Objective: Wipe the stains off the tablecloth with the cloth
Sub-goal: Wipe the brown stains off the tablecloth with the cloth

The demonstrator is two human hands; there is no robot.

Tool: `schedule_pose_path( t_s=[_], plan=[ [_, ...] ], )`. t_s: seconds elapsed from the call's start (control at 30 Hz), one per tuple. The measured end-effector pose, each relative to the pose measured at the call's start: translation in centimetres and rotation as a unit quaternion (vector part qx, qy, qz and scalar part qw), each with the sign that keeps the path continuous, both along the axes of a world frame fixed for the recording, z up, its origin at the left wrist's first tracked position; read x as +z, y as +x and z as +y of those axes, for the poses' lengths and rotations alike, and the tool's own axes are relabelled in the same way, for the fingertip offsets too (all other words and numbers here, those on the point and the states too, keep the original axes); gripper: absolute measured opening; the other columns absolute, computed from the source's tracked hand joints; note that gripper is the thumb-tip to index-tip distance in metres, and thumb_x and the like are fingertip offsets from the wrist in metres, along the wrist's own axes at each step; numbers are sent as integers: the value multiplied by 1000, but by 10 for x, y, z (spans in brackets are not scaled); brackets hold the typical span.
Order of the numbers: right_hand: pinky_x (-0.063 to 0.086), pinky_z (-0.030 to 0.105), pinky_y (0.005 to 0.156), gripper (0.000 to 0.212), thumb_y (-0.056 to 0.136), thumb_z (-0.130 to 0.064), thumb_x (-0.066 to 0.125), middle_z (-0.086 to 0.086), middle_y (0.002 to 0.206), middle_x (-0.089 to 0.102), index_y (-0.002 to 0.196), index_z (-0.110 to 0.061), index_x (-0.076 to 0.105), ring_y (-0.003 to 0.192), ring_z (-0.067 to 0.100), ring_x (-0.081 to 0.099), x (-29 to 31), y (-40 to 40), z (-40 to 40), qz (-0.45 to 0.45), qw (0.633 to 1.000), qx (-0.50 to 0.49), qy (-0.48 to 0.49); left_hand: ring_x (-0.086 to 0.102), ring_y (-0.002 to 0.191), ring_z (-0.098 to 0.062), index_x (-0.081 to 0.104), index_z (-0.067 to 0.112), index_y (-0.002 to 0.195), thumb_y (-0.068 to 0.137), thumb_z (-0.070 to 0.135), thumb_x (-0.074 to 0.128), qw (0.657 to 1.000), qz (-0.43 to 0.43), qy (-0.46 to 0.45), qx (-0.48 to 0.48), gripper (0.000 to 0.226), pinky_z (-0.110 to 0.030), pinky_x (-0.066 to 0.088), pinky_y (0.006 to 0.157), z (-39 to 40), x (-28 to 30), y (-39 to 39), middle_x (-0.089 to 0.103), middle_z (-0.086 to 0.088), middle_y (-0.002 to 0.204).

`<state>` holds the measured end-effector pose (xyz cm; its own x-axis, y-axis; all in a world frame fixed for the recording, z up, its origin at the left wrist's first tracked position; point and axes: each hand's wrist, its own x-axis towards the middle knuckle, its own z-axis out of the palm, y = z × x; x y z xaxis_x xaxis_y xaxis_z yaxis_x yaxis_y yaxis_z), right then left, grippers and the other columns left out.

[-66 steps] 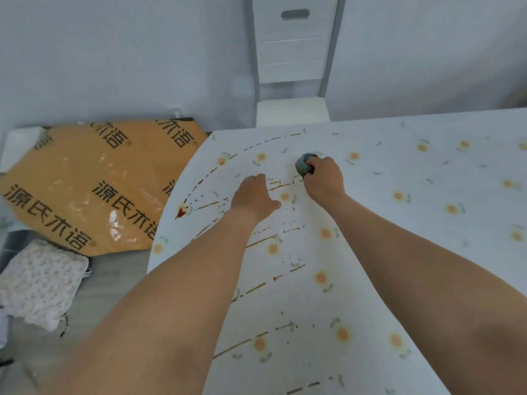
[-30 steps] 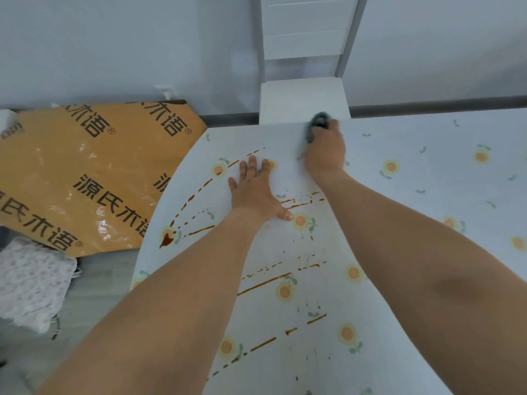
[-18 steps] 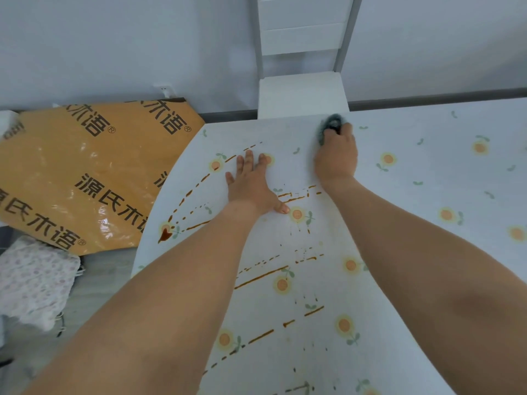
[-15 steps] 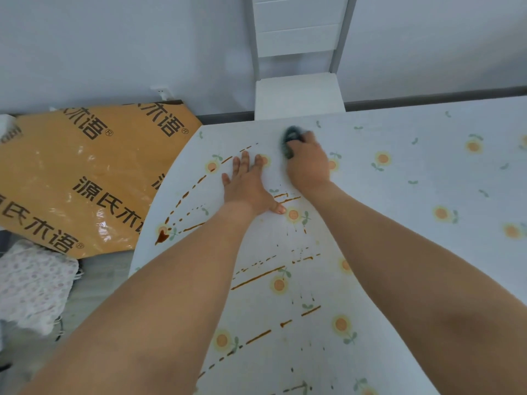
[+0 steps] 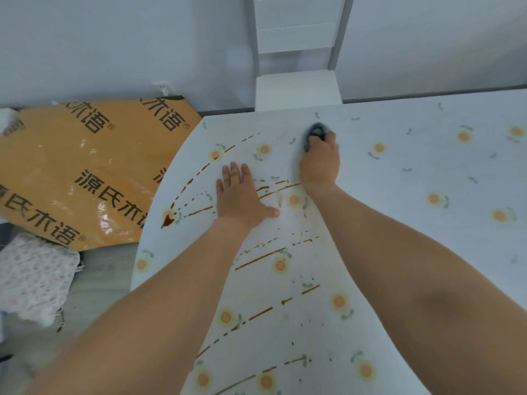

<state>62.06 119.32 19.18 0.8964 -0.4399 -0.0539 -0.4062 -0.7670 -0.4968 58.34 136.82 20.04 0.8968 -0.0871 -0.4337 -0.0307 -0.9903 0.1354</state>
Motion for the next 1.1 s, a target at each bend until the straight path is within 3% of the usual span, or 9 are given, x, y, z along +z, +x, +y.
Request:
schedule_pose_path(
  t_s=[0.13,0.2,0.43,0.53,0.63,0.8,0.9,0.97,1.1],
  plan=[
    [48,37,86,33,89,-11,54,8,129,47,120,-15,66,102,32,56,-5,-12,66,18,946,324,-15,-17,152,-26,-11,11,158,59,65,84,998,57,-31,3,147,-48,1,122,30,1,-12,-19,-8,165],
    [49,39,88,39,88,-12,56,8,126,48,126,-17,63,103,31,56,-5,-16,51,19,921,387,-24,-18,151,-25,-11,11,158,57,61,87,998,53,-44,8,149,-48,0,122,29,1,-13,-19,-7,165],
    [45,38,81,41,83,-2,47,17,127,47,122,-5,59,100,40,54,-6,-27,-9,12,999,17,-48,-21,150,-25,-13,12,157,56,55,90,997,62,-49,26,151,-49,-2,122,27,2,-10,-23,-4,164],
    [48,39,89,40,86,-5,50,12,131,48,124,-9,61,106,35,53,-4,-49,41,1,985,172,-21,-20,151,-25,-13,11,157,57,57,89,997,58,-46,24,150,-48,-2,122,26,3,-12,-22,-5,164],
    [50,41,85,35,88,-9,57,12,121,52,122,-12,64,100,33,55,-6,-72,47,3,919,390,-55,-18,151,-26,-11,11,157,62,63,83,997,54,-44,18,144,-47,-1,122,29,4,-16,-21,-8,164],
    [46,36,84,35,88,-7,49,15,124,48,121,-9,62,97,39,55,-10,-79,-25,-1,992,112,-56,-16,151,-30,-11,8,157,72,73,69,1000,12,8,-14,134,-44,-1,124,33,5,-50,-17,-14,164],
    [44,36,82,35,86,-2,44,15,128,44,118,-5,60,99,39,53,-5,-80,-19,26,999,-24,-36,-18,151,-28,-10,8,157,61,71,79,999,33,-9,-8,145,-43,-2,123,44,1,-67,-18,-12,164],
    [47,37,85,36,85,-4,46,13,132,43,118,-7,61,101,38,54,-1,-86,9,26,999,12,-19,-19,151,-25,-11,10,157,58,69,82,998,46,-41,3,149,-42,-1,124,49,-2,-72,-20,-8,164],
    [49,36,82,40,87,-8,52,6,128,46,125,-17,61,99,32,55,0,-112,61,36,954,297,-16,-18,152,-24,-9,10,158,56,69,83,998,37,-50,17,150,-43,0,124,47,-1,-72,-19,-8,165]
  ],
)
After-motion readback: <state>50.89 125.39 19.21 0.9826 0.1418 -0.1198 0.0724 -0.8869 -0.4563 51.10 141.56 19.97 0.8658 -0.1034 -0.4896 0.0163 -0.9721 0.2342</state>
